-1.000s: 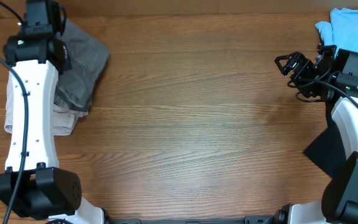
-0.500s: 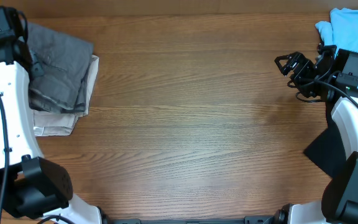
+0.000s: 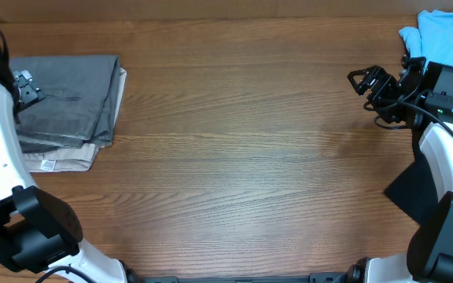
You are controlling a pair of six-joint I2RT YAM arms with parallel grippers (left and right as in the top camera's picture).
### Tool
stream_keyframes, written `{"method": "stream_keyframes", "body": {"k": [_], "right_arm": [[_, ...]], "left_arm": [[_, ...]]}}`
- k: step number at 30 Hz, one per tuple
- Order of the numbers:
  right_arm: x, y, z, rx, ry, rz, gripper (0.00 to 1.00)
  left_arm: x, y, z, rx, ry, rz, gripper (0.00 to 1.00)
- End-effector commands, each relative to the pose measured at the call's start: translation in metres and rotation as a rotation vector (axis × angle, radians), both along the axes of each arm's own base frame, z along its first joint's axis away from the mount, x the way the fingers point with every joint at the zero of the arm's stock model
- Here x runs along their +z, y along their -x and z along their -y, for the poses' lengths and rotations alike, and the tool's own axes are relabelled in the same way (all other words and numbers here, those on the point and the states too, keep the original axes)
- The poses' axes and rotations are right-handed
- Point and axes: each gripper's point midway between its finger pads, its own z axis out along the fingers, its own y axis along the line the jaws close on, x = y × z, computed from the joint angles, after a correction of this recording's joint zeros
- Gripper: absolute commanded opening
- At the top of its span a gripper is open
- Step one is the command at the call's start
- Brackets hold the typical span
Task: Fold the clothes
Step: 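Carry the pants left and place them on the beige garment, then release the pants and adjust the stack with the left gripper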
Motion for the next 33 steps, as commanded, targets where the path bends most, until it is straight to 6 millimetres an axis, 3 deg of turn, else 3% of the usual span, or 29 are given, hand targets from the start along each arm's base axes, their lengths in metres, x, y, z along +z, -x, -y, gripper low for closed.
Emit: {"method": "stream_keyframes", "body": {"k": [1, 2, 8, 10, 15, 22, 25, 28, 30, 33], "right_arm": [[0.004, -0.002, -0.001, 0.003, -0.002, 0.013, 1.0], [0.004, -0.002, -0.001, 0.003, -0.002, 0.013, 1.0], [0.004, -0.002, -0.001, 0.003, -0.002, 0.013, 1.0], [0.004, -0.002, -0.001, 0.003, -0.002, 0.013, 1.0], [0.004, -0.002, -0.001, 0.003, -0.002, 0.013, 1.0], [0.004, -0.002, -0.001, 0.003, -0.002, 0.013, 1.0], [0.004, -0.002, -0.001, 0.003, -0.002, 0.013, 1.0], [0.004, -0.002, -0.001, 0.003, -0.002, 0.013, 1.0], [0.004, -0.002, -0.001, 0.003, -0.002, 0.013, 1.0], [0.004, -0.002, -0.001, 0.003, -0.002, 0.013, 1.0]], "left_arm": [[0.006, -0.018, 0.035, -0.101, 0.194, 0.111, 0.17], [0.004, -0.018, 0.037, -0.102, 0.204, 0.109, 0.05], [-0.016, -0.025, 0.081, -0.235, 0.43, 0.124, 0.04], [-0.026, -0.022, 0.087, -0.236, 0.464, 0.11, 0.04], [-0.066, -0.01, 0.095, -0.223, 0.518, 0.052, 0.04], [-0.132, 0.001, 0.124, -0.243, 0.659, 0.062, 0.04], [-0.146, 0.003, 0.125, -0.243, 0.656, 0.068, 0.04], [-0.143, -0.001, 0.122, -0.247, 0.651, 0.088, 0.04], [-0.128, -0.01, 0.121, -0.262, 0.663, 0.131, 0.04], [-0.091, -0.025, 0.113, -0.276, 0.676, 0.196, 0.04]]}}
